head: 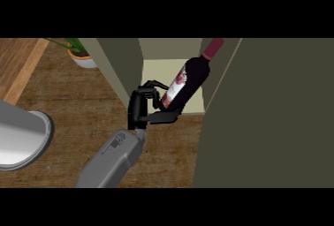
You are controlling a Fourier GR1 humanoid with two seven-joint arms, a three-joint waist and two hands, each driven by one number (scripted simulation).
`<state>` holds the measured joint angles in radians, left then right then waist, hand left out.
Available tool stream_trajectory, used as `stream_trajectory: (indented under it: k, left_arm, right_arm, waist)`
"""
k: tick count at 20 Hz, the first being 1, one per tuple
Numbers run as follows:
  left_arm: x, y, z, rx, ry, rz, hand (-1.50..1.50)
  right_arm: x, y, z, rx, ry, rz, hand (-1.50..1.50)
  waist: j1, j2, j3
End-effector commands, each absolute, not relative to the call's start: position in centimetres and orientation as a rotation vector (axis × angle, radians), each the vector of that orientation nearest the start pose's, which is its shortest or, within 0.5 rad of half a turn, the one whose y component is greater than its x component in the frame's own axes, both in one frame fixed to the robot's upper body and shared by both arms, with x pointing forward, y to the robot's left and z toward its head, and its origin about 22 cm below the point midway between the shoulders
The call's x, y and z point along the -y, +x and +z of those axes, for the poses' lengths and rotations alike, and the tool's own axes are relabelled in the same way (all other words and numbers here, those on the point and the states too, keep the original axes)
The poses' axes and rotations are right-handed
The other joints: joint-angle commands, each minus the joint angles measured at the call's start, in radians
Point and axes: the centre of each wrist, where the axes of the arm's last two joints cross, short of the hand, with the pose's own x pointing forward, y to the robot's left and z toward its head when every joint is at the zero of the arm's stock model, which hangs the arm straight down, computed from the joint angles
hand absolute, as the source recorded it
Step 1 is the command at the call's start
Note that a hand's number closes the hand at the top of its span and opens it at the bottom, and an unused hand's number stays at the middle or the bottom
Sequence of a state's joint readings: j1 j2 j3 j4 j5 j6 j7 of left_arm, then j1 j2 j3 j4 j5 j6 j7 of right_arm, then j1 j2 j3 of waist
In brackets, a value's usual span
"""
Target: Pick up the wine, place it into the cabinet and close the cabinet
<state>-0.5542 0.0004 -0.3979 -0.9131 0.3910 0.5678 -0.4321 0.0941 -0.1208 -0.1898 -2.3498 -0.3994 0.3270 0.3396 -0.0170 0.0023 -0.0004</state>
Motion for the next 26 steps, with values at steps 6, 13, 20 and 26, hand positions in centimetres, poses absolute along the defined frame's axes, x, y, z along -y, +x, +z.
stream_trajectory:
  k: [6,13,20,26]
  left_arm:
    - [-8.9,35.2,-2.3,1.767,0.002,0.079,1.50]
    - [-8.8,38.8,-0.5,1.724,0.000,0.083,1.50]
    - [-8.4,40.8,1.5,1.713,0.052,0.072,1.50]
    - [-10.0,40.6,-0.5,1.657,0.141,-0.009,1.50]
  right_arm:
    - [28.0,15.9,17.9,1.979,0.287,0.235,-1.50]
    - [28.1,15.7,17.0,1.990,0.305,0.215,-1.50]
    - [28.3,16.3,17.3,1.992,0.329,0.276,-1.50]
    - [27.7,15.5,17.5,1.987,0.340,0.280,-1.50]
  waist:
    - [-0.006,0.001,0.000]
    - [-0.028,0.007,0.000]
    - [-0.049,0.014,-0.001]
    - [-0.042,0.015,-0.001]
